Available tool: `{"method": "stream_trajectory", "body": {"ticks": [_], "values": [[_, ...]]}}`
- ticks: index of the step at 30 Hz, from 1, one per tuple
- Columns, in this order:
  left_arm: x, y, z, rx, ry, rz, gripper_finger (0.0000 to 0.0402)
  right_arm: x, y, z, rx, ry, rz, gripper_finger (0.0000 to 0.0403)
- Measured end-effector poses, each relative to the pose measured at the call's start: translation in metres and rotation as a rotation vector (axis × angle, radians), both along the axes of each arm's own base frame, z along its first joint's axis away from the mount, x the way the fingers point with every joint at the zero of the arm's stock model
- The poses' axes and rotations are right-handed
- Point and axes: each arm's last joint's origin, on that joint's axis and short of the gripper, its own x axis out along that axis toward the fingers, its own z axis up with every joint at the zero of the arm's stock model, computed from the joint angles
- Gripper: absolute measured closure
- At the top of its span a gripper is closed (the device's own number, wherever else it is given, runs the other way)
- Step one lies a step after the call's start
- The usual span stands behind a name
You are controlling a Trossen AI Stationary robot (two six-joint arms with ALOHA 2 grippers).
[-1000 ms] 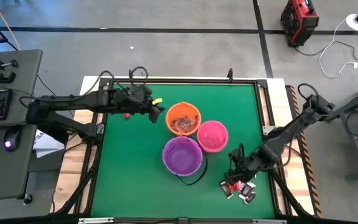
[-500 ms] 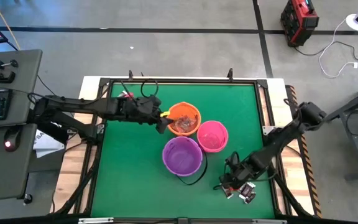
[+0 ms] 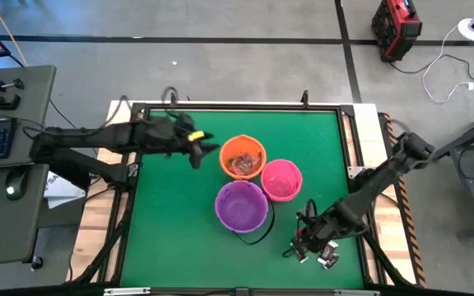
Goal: Sort candy by brand, put in halloween buckets
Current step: Put the red chocolate bar into the pink bucket
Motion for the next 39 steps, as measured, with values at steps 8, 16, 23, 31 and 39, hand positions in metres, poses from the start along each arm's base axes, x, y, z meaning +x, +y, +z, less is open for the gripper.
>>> {"method": "stream_trajectory", "body": {"ticks": [8, 16, 23, 31, 39], "values": [[-0.029, 0.007, 0.018, 0.091, -0.046, 0.056, 0.0165, 0.014, -0.046, 0.081, -0.325, -0.258, -0.07, 0.0401], [-0.031, 0.006, 0.006, 0.082, 0.079, 0.026, 0.0165, 0.033, -0.104, 0.054, -0.446, -0.133, -0.228, 0.0398], [-0.035, 0.002, 0.001, 0.101, 0.144, -0.029, 0.0165, 0.042, -0.125, 0.041, -0.409, -0.126, -0.257, 0.0355], [-0.047, 0.01, -0.015, 0.102, 0.341, 0.119, 0.0165, 0.047, -0.129, 0.047, -0.387, -0.164, -0.256, 0.023], [-0.053, 0.07, -0.046, -0.026, 0.634, 0.488, 0.0165, 0.051, -0.131, 0.052, -0.378, -0.203, -0.283, 0.0186]]}}
